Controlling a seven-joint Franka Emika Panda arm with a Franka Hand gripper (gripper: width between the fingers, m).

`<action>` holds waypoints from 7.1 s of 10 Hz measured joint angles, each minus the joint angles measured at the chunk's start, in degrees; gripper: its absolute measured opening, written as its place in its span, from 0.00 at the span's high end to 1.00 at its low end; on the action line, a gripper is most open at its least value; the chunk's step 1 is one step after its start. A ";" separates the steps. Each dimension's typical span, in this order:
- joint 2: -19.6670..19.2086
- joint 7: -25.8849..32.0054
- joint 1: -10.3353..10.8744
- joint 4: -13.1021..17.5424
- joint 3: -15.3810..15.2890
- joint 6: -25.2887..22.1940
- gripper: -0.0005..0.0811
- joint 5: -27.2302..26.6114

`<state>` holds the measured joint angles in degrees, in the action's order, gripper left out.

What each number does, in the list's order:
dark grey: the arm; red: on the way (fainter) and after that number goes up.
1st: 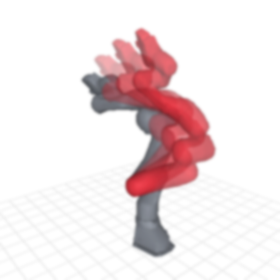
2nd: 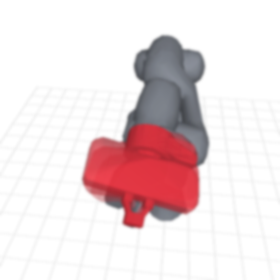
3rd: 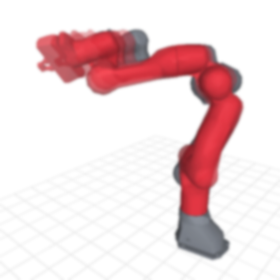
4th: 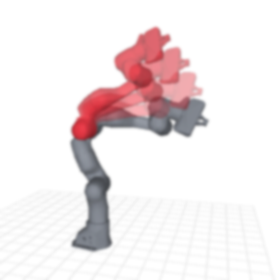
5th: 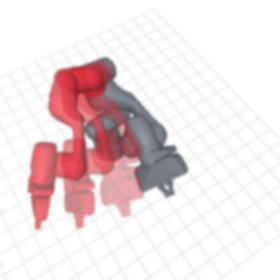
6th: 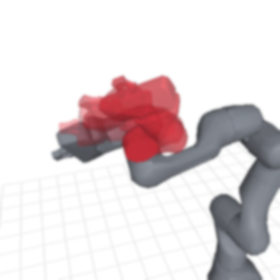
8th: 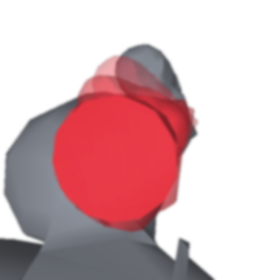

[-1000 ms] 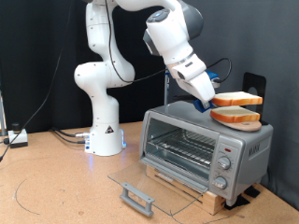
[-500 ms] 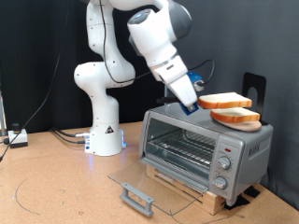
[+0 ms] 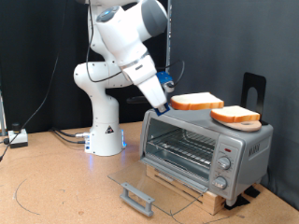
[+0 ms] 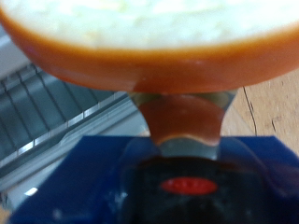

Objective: Make a piece of toast with the oven

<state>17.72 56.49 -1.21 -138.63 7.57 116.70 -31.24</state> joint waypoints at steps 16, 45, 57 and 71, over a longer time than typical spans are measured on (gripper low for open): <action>0.35 13.11 -8.62 -1.60 10.57 -5.98 0.51 8.21; -1.99 17.98 -1.97 -20.81 -7.75 31.37 0.51 20.02; -2.99 18.45 -6.49 -16.14 -6.40 22.41 0.51 20.91; -5.41 5.59 -4.62 -17.76 -14.58 27.96 0.51 22.85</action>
<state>12.32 62.08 -5.83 -156.39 -7.01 144.66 -8.39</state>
